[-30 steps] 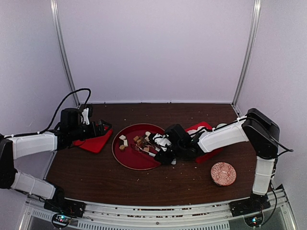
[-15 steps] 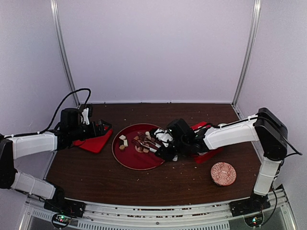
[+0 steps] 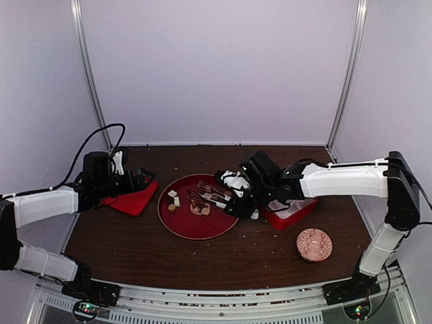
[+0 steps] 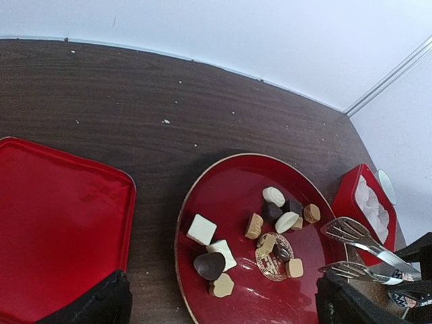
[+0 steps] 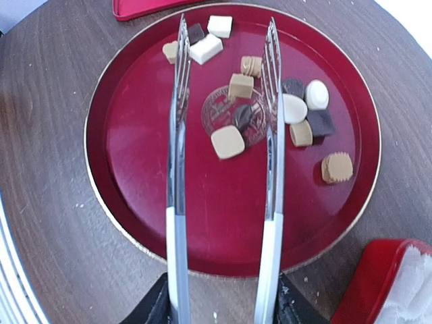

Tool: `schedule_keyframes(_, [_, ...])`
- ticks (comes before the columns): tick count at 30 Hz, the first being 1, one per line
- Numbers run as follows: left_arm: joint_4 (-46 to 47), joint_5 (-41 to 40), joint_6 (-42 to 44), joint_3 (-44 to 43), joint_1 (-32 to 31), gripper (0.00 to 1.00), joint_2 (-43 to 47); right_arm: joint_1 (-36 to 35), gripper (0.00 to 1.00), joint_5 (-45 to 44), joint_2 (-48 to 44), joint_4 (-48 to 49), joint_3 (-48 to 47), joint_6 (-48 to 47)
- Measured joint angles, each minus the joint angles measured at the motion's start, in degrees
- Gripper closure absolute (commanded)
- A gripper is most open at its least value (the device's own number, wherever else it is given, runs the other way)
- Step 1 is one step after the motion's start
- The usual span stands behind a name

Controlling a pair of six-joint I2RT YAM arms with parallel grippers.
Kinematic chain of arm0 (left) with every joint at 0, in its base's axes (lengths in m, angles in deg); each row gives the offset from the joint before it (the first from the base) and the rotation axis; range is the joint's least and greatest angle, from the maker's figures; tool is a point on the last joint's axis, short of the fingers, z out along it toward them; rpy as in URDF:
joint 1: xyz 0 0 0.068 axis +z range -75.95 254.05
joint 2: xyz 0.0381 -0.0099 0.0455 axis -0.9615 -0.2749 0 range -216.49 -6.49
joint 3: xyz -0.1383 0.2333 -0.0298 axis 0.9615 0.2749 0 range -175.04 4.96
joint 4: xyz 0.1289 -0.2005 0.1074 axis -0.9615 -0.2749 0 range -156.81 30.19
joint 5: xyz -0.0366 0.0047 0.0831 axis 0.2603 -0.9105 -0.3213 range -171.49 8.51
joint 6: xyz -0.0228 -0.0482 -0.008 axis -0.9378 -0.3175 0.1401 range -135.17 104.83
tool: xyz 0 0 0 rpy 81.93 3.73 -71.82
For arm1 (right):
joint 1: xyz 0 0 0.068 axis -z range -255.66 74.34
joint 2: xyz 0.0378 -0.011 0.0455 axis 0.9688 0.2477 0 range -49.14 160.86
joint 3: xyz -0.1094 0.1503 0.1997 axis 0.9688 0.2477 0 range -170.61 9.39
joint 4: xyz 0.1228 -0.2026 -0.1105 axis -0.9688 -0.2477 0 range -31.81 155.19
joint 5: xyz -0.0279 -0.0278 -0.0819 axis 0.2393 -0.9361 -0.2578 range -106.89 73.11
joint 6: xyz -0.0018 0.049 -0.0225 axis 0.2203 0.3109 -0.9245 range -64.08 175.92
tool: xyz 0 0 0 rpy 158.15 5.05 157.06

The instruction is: Pack the chocolate

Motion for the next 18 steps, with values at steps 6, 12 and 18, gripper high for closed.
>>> schedule_keyframes(6, [-0.72, -1.01, 0.00, 0.74, 0.00, 0.02, 0.83, 1.57, 0.56, -0.04, -3.10, -5.53, 0.00, 1.07])
schedule_keyframes(12, [-0.85, -1.01, -0.13, 2.36, 0.00, 0.02, 1.20, 4.31, 0.58, -0.09, -3.10, -8.61, -0.02, 1.05])
schedule_keyframes(18, [-0.70, -0.92, -1.75, 2.36, 0.00, 0.02, 1.18, 6.88, 0.58, 0.26, -2.45, -10.86, -1.29, 1.07])
